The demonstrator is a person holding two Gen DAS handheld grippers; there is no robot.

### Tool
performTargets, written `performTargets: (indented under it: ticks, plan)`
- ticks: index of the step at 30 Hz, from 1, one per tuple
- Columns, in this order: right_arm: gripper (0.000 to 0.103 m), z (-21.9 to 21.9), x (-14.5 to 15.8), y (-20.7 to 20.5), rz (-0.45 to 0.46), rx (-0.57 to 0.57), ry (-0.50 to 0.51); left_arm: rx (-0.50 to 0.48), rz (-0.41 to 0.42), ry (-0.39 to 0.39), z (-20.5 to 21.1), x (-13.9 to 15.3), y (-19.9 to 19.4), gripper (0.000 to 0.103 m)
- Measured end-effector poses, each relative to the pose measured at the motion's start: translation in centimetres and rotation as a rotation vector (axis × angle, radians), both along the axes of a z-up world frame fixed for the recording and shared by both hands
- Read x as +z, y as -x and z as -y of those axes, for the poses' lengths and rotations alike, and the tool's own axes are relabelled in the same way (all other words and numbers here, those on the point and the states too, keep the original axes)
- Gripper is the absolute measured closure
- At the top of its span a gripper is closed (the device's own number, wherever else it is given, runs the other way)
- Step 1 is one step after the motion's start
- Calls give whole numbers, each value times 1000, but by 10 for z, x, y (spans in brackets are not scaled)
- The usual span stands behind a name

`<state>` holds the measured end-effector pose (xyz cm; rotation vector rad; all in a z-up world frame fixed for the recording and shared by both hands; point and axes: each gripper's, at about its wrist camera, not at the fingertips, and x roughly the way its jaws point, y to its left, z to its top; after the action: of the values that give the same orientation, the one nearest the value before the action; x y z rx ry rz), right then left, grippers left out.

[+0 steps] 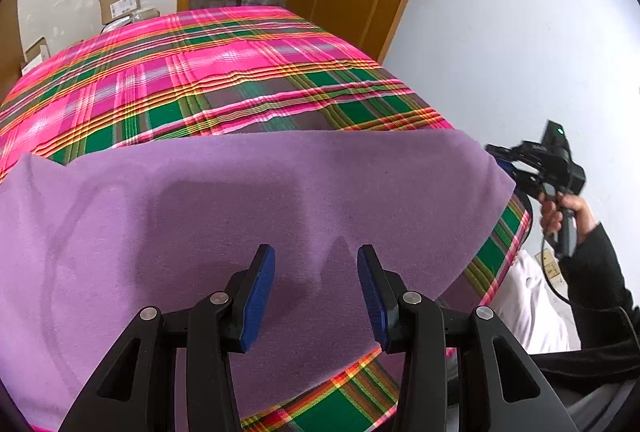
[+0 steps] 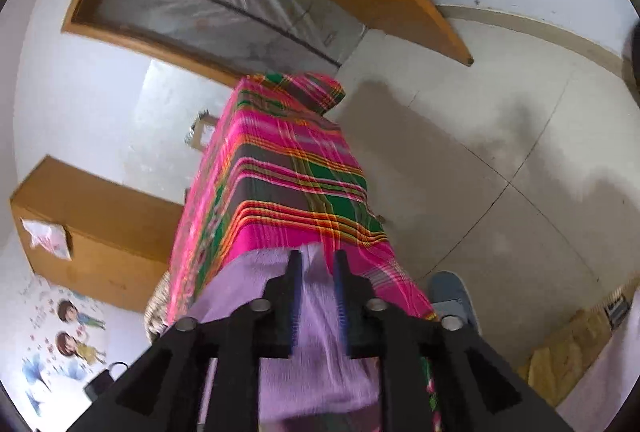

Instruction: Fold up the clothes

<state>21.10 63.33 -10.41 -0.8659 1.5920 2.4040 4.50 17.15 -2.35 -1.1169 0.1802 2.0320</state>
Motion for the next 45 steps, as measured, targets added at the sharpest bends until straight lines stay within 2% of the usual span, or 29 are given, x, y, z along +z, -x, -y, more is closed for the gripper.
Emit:
performTargets:
  ticks: [2, 7, 8, 9, 10, 12, 17, 21, 26, 30, 33, 35, 40, 45]
  plan:
    - [65, 3, -4, -18, -7, -20, 34, 2, 4, -6, 1, -1, 1, 58]
    - [65, 13, -19, -40, 21, -17, 142, -10, 11, -7, -1, -4, 0, 58]
    - [71, 16, -19, -40, 15, -13, 142, -14, 11, -7, -2, -4, -1, 58]
    - [89, 18, -17, -40, 7, -16, 133, -16, 11, -7, -2, -4, -1, 58]
    - [92, 19, -14, -40, -1, -20, 125, -17, 10, -7, -1, -4, -2, 58]
    - [95, 20, -5, -41, -13, -33, 86, -11, 9, -7, 2, -4, -1, 58]
    - [96, 13, 18, -55, -49, -91, -7, 27, 7, -12, 14, -4, 3, 58]
    - [96, 16, -9, -50, 43, -70, 31, 72, -7, -22, 27, -1, 9, 58]
    - [90, 21, 15, -43, 84, -102, -90, 128, -26, -33, 43, 2, 16, 58]
    - [85, 30, 63, -45, 30, -155, -275, 208, -47, -37, 61, 5, 26, 58]
    - [73, 60, 89, -22, -31, -69, -366, 301, -29, -4, 76, -1, 41, 58]
    - [73, 90, 95, 4, -30, 42, -415, 347, -10, 21, 83, -7, 48, 58]
    - [73, 176, 95, 76, 11, 316, -541, 336, 9, 41, 84, -15, 48, 58]
    - [73, 236, 99, 123, 46, 447, -711, 375, -10, 22, 99, -7, 55, 58]
